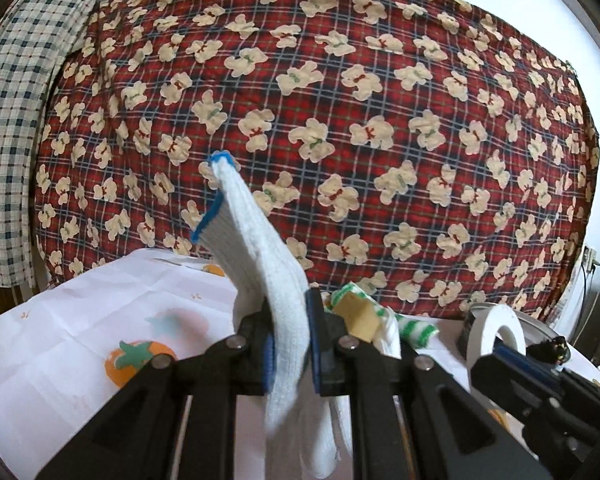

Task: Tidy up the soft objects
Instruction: 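Carry the glove in the left tool and tape roll in the right tool toward the tin, then lower both tools into the tin and open them to drop glove and tape roll, then withdraw both open tools from the tin back toward the pile, then grasp the small light blue cloth with the left tool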

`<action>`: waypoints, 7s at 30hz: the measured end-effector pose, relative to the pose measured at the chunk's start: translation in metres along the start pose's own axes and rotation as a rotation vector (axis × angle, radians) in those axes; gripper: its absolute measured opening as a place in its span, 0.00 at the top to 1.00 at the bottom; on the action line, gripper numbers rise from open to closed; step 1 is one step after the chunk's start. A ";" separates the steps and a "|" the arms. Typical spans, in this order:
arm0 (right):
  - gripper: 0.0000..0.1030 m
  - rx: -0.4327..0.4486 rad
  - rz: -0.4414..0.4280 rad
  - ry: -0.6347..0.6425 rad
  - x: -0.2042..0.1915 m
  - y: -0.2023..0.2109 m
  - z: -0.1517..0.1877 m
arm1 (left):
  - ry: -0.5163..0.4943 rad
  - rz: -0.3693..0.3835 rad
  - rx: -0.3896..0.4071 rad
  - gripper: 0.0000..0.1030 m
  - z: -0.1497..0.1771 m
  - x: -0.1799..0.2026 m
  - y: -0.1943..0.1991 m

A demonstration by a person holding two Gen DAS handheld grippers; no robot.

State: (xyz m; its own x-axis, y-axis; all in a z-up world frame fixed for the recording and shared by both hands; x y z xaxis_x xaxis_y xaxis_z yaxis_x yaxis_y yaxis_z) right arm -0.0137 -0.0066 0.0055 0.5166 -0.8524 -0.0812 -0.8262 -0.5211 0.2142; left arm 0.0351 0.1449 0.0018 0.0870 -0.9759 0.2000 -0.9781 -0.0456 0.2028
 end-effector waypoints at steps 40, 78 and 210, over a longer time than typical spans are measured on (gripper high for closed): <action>0.83 0.025 0.283 0.071 0.117 0.116 0.018 | -0.046 0.248 0.006 0.89 0.038 0.144 0.076; 0.83 0.016 0.552 -0.078 0.330 0.139 -0.003 | -0.155 0.497 0.025 0.89 0.015 0.368 0.030; 0.15 0.181 0.285 -0.197 0.017 0.036 0.013 | -0.177 -0.004 -0.322 0.00 0.030 0.029 -0.057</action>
State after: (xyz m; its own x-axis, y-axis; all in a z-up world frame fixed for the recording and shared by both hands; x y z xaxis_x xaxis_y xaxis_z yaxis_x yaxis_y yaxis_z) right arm -0.0377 -0.0408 -0.0009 0.2219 -0.9470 -0.2323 -0.9658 -0.2462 0.0810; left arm 0.0872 0.1127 -0.0329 0.0294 -0.9990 0.0347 -0.8659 -0.0081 0.5001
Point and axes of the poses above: each gripper's, at about its wrist camera, not at the fingertips, and y roughly against the way its jaws point, x to its right, z to its underside, the point moved 4 cm from there along -y, roughly the way its jaws point, and after that the axes turned 9 degrees about -z, right-handed, at the moved point
